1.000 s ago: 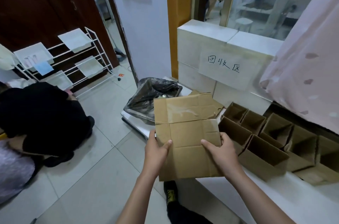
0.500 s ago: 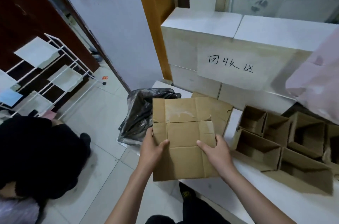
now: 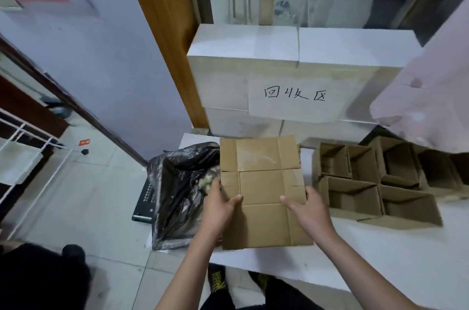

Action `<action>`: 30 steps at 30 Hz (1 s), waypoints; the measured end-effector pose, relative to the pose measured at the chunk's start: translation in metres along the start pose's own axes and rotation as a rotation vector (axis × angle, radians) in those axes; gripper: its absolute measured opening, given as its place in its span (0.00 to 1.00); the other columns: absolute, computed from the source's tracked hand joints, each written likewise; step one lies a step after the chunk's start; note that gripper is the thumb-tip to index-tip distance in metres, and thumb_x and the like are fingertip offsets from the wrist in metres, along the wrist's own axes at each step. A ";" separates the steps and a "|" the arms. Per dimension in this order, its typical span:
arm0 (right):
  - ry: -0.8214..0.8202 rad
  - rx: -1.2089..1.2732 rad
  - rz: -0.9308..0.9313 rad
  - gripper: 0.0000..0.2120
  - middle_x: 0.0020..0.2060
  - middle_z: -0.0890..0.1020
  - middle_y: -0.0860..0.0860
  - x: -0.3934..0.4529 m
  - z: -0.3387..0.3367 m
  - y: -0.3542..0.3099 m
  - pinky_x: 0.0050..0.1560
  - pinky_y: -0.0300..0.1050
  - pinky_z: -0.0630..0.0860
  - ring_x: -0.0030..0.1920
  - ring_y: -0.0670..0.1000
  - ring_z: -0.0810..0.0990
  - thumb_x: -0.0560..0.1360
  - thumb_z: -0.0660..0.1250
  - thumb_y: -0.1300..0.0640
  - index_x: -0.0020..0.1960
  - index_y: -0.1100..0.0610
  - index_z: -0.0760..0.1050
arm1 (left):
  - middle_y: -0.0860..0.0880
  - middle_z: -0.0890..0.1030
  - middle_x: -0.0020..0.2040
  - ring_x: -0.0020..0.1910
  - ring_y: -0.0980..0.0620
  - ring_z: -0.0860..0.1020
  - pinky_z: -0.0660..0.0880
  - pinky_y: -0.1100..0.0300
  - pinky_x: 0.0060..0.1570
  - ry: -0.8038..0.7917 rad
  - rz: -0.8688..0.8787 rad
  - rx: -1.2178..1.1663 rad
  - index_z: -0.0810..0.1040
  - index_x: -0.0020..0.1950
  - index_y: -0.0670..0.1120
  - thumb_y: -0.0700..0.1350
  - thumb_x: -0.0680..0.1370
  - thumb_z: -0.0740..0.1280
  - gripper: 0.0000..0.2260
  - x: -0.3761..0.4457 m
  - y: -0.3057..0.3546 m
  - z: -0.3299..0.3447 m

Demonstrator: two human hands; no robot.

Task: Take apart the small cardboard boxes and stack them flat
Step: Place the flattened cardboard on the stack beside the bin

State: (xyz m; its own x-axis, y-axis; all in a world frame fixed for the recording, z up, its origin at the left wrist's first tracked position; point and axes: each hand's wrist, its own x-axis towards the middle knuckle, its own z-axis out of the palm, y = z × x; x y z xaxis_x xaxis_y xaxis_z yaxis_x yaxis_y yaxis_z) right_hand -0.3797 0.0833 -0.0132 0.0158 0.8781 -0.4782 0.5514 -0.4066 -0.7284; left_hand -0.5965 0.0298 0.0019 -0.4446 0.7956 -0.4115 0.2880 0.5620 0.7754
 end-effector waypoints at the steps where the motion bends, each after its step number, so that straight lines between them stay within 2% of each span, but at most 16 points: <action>1: 0.030 -0.001 0.010 0.18 0.48 0.81 0.47 -0.004 0.003 -0.003 0.43 0.44 0.76 0.48 0.48 0.80 0.73 0.75 0.47 0.55 0.55 0.75 | 0.49 0.80 0.63 0.60 0.52 0.76 0.71 0.59 0.58 -0.026 0.021 0.010 0.72 0.68 0.47 0.43 0.74 0.76 0.25 0.005 0.000 -0.005; 3: 0.097 0.007 0.024 0.15 0.45 0.82 0.48 -0.012 0.011 -0.009 0.38 0.42 0.74 0.43 0.45 0.79 0.72 0.76 0.49 0.52 0.54 0.76 | 0.50 0.80 0.62 0.57 0.55 0.76 0.70 0.62 0.56 -0.076 0.075 0.012 0.71 0.69 0.47 0.41 0.73 0.77 0.26 0.016 0.000 -0.015; 5: 0.162 0.031 0.037 0.14 0.45 0.82 0.48 -0.019 0.017 -0.015 0.36 0.41 0.73 0.42 0.43 0.78 0.72 0.76 0.50 0.50 0.53 0.76 | 0.51 0.80 0.62 0.60 0.53 0.77 0.71 0.62 0.58 -0.128 0.108 -0.008 0.71 0.70 0.47 0.41 0.73 0.77 0.27 0.027 -0.001 -0.022; 7: 0.230 0.056 0.044 0.15 0.45 0.82 0.47 -0.025 0.022 -0.020 0.37 0.41 0.72 0.43 0.45 0.78 0.71 0.77 0.51 0.52 0.53 0.76 | 0.49 0.81 0.62 0.61 0.51 0.77 0.72 0.60 0.60 -0.168 0.117 0.003 0.72 0.69 0.47 0.41 0.73 0.76 0.26 0.035 -0.003 -0.024; 11: 0.331 0.090 0.058 0.17 0.44 0.80 0.46 -0.034 0.028 -0.025 0.39 0.40 0.73 0.46 0.49 0.78 0.72 0.76 0.52 0.57 0.54 0.75 | 0.48 0.82 0.59 0.53 0.52 0.77 0.73 0.60 0.54 -0.245 0.153 0.050 0.73 0.67 0.45 0.42 0.74 0.76 0.24 0.047 -0.004 -0.020; 14: 0.389 0.086 0.085 0.16 0.43 0.78 0.44 -0.038 0.025 -0.022 0.37 0.36 0.69 0.43 0.46 0.76 0.73 0.76 0.53 0.58 0.54 0.75 | 0.47 0.82 0.57 0.56 0.48 0.80 0.76 0.57 0.57 -0.294 0.173 0.077 0.74 0.67 0.43 0.41 0.74 0.75 0.22 0.050 -0.002 -0.009; 17: 0.453 0.063 0.103 0.18 0.47 0.81 0.49 -0.033 0.020 -0.015 0.38 0.39 0.70 0.45 0.49 0.76 0.73 0.76 0.54 0.60 0.57 0.76 | 0.44 0.81 0.58 0.57 0.46 0.79 0.76 0.51 0.60 -0.340 0.174 0.136 0.74 0.65 0.41 0.42 0.75 0.75 0.21 0.053 0.004 0.008; 19: 0.473 0.050 0.090 0.17 0.47 0.82 0.50 -0.023 0.017 -0.013 0.38 0.37 0.70 0.46 0.51 0.78 0.73 0.76 0.55 0.59 0.58 0.76 | 0.43 0.80 0.57 0.57 0.44 0.79 0.76 0.50 0.59 -0.356 0.168 0.174 0.73 0.63 0.40 0.43 0.77 0.73 0.18 0.061 0.009 0.021; 21: 0.466 0.029 0.092 0.16 0.49 0.83 0.53 -0.010 0.014 -0.012 0.43 0.41 0.75 0.51 0.56 0.81 0.74 0.75 0.57 0.59 0.59 0.77 | 0.42 0.79 0.56 0.57 0.43 0.78 0.75 0.51 0.59 -0.366 0.132 0.207 0.70 0.63 0.39 0.43 0.78 0.71 0.17 0.069 0.014 0.032; 24: 0.448 -0.034 0.077 0.16 0.53 0.83 0.57 0.013 0.014 -0.012 0.54 0.49 0.77 0.55 0.59 0.80 0.75 0.74 0.59 0.60 0.62 0.76 | 0.39 0.75 0.64 0.64 0.41 0.75 0.72 0.53 0.64 -0.386 0.058 0.218 0.63 0.71 0.38 0.42 0.79 0.69 0.24 0.080 0.020 0.049; 27: 0.430 -0.089 0.072 0.18 0.56 0.82 0.60 0.042 0.017 -0.013 0.58 0.50 0.76 0.58 0.60 0.79 0.76 0.72 0.61 0.63 0.65 0.74 | 0.35 0.62 0.75 0.74 0.37 0.65 0.62 0.50 0.74 -0.411 -0.026 0.242 0.48 0.80 0.40 0.40 0.81 0.65 0.35 0.096 0.024 0.065; 30: 0.391 -0.128 0.125 0.18 0.58 0.80 0.62 0.070 0.022 -0.011 0.58 0.50 0.76 0.59 0.61 0.79 0.76 0.71 0.62 0.64 0.66 0.72 | 0.32 0.54 0.77 0.76 0.34 0.61 0.57 0.48 0.75 -0.398 -0.079 0.294 0.39 0.82 0.46 0.37 0.81 0.61 0.37 0.116 0.024 0.080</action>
State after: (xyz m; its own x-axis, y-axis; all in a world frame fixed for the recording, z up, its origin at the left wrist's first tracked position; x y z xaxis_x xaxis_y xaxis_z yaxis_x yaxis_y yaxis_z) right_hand -0.4032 0.1439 -0.0497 0.3903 0.8638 -0.3188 0.6242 -0.5027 -0.5981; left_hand -0.5733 0.1533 -0.0652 -0.1334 0.7404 -0.6588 0.5186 0.6186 0.5903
